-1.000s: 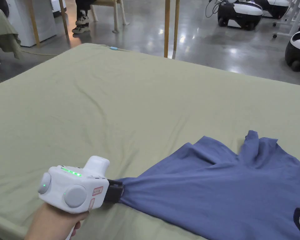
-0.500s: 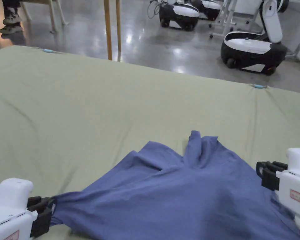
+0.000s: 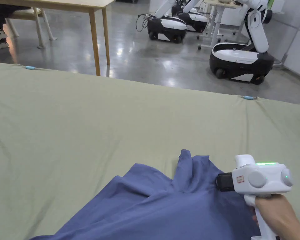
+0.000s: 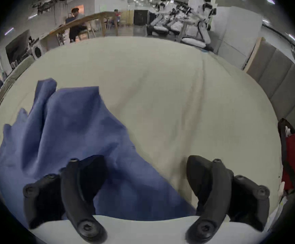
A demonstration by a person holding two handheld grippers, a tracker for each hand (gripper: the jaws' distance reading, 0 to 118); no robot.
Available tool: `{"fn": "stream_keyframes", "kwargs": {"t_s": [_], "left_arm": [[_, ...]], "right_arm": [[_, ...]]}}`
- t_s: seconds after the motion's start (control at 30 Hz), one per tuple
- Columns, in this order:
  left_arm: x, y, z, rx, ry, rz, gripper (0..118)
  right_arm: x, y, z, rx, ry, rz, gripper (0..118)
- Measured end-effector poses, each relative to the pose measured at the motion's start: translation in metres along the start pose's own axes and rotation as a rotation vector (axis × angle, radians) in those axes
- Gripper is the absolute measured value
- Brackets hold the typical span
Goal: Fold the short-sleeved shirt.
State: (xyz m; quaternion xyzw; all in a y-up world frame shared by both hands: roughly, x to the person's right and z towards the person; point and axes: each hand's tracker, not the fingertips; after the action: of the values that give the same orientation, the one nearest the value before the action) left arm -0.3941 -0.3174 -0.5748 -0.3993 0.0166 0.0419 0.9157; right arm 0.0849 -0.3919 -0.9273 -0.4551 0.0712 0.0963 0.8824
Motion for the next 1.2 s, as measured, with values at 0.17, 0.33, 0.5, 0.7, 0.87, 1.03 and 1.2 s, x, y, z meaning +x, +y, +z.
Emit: {"fn": "stream_keyframes", "kwargs": {"t_s": [0.17, 0.33, 0.5, 0.7, 0.87, 1.03, 1.2], "left_arm": [[0.002, 0.000, -0.007, -0.018, -0.004, 0.011, 1], [0.001, 0.010, -0.012, -0.005, -0.003, 0.028, 1], [0.004, 0.051, 0.015, 0.100, 0.006, -0.009, 1], [0.011, 0.130, 0.051, 0.236, 0.034, -0.019, 1], [0.019, 0.206, 0.088, 0.354, 0.074, -0.030, 1], [0.029, 0.284, 0.134, 0.493, 0.131, -0.059, 1], [0.038, 0.351, 0.163, 0.576, 0.180, -0.062, 1]], "right_arm": [[-0.034, -0.008, 0.033, -0.037, -0.008, -0.002, 19], [-0.022, -0.014, 0.076, 0.047, 0.114, -0.086, 4], [0.003, 0.000, 0.194, 0.279, 0.162, -0.026, 3], [0.025, 0.024, 0.326, 0.550, 0.061, 0.079, 3], [0.049, 0.054, 0.413, 0.740, -0.038, 0.050, 3], [0.066, 0.091, 0.475, 0.841, -0.064, 0.025, 3], [0.076, 0.135, 0.508, 0.918, -0.061, -0.033, 3]]}}
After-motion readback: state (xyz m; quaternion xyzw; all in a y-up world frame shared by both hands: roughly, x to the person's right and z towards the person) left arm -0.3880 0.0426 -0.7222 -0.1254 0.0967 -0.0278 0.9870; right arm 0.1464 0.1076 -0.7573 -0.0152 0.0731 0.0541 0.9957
